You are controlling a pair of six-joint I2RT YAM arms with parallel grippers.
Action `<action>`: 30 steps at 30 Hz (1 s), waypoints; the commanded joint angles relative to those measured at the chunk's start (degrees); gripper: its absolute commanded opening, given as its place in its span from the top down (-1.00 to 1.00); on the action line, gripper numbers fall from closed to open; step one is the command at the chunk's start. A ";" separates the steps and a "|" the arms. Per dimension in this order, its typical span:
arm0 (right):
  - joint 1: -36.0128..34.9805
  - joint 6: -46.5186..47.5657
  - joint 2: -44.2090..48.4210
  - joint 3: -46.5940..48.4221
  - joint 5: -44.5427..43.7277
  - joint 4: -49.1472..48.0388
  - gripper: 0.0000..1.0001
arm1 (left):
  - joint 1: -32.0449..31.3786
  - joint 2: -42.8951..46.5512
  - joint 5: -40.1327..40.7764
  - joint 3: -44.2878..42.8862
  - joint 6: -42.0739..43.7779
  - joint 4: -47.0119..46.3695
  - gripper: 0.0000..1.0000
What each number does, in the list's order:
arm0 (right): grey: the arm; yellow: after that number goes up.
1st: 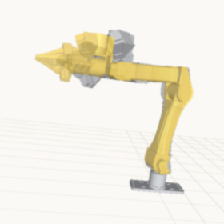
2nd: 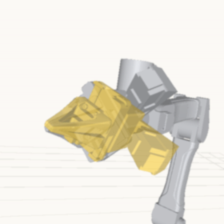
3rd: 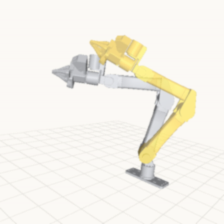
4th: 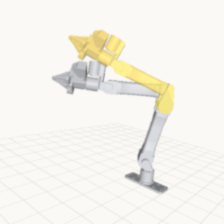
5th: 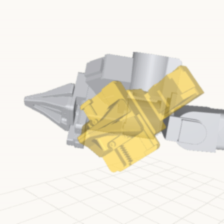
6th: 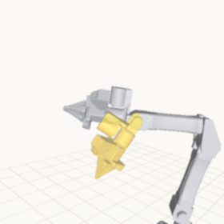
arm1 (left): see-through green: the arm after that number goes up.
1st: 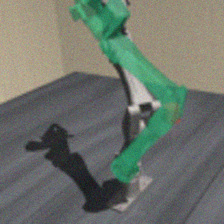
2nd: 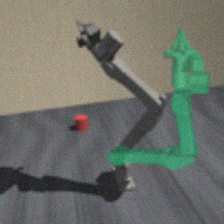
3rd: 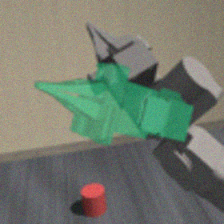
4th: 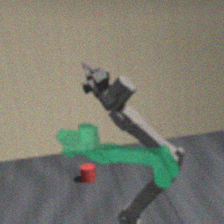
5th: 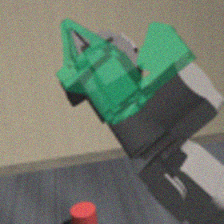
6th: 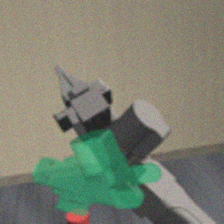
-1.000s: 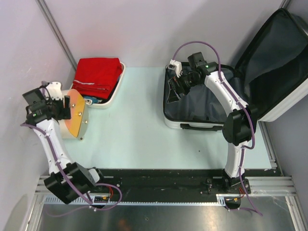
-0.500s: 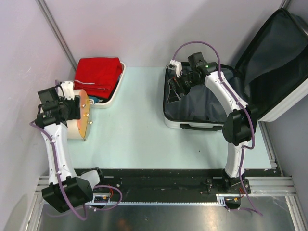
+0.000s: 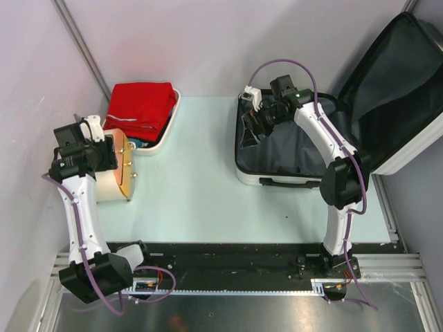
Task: Open, take out, and arrange the luggage
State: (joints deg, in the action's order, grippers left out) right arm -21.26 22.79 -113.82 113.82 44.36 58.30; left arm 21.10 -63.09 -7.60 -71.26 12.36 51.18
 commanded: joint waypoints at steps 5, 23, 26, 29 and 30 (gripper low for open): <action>0.07 0.33 0.44 1.05 0.38 -0.47 -0.99 | -3.35 2.97 -16.57 0.95 2.48 -3.72 0.01; -0.45 -0.02 0.53 0.53 0.55 -1.17 -1.00 | -3.44 6.40 -9.37 -4.05 3.81 -2.75 -0.81; -0.45 -0.20 0.35 0.70 0.73 -1.35 -0.99 | -4.14 6.58 -8.23 -4.85 4.51 -2.75 -0.82; -0.63 -0.28 0.09 1.05 0.82 -1.44 -0.99 | -5.98 6.66 -5.77 -4.59 5.22 -2.93 -0.82; -0.80 -0.29 0.00 1.23 0.82 -1.44 -1.00 | -6.16 6.75 -5.50 -4.59 5.22 -2.93 -0.82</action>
State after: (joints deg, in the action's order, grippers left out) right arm -21.47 22.72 -113.82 113.82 44.38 58.00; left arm 16.43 -57.32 -14.52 -74.37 16.64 50.04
